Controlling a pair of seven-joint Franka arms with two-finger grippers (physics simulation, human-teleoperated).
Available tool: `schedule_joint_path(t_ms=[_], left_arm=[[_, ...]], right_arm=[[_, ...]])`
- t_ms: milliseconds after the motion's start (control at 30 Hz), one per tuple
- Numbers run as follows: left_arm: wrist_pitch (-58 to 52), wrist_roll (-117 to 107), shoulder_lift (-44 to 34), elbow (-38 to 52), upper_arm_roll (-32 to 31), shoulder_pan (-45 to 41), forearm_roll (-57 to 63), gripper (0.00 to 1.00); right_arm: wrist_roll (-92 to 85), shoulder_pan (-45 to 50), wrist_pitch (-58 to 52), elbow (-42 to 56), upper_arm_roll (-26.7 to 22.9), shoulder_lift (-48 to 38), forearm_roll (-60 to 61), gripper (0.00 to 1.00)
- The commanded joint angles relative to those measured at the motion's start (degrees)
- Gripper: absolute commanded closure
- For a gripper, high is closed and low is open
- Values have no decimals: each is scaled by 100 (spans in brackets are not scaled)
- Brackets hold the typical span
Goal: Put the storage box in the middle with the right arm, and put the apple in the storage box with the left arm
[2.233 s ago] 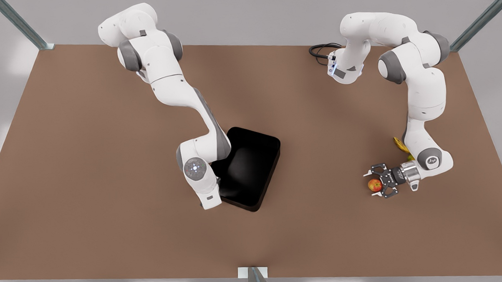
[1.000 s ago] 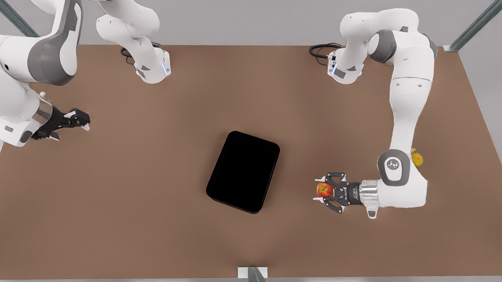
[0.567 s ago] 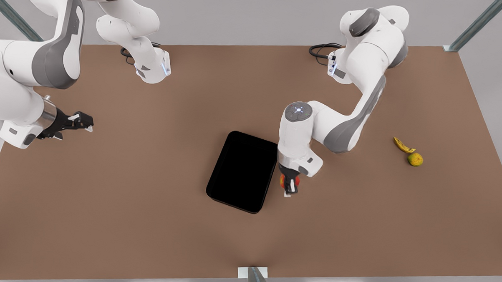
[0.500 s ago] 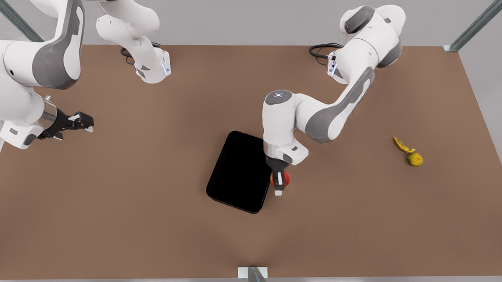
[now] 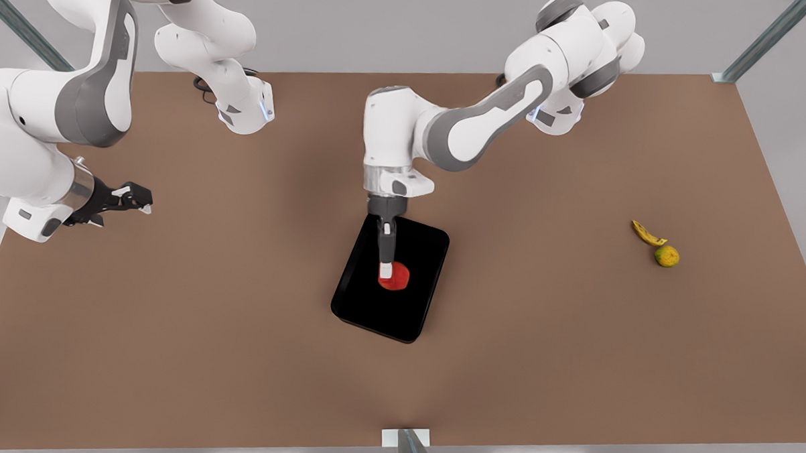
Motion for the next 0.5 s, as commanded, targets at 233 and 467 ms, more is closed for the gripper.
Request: schedule_joint_path(t_ms=[233,467], left_arm=[[-252,572,-327,-112,759,19,-4539,0],[-2326,6960,-1636,-762,1005,1529,-5005,0]], right_arm=[[-26,1,0,9,-9,35,4,0],[-18,-288,-9,-26,201,-132,-31,0]])
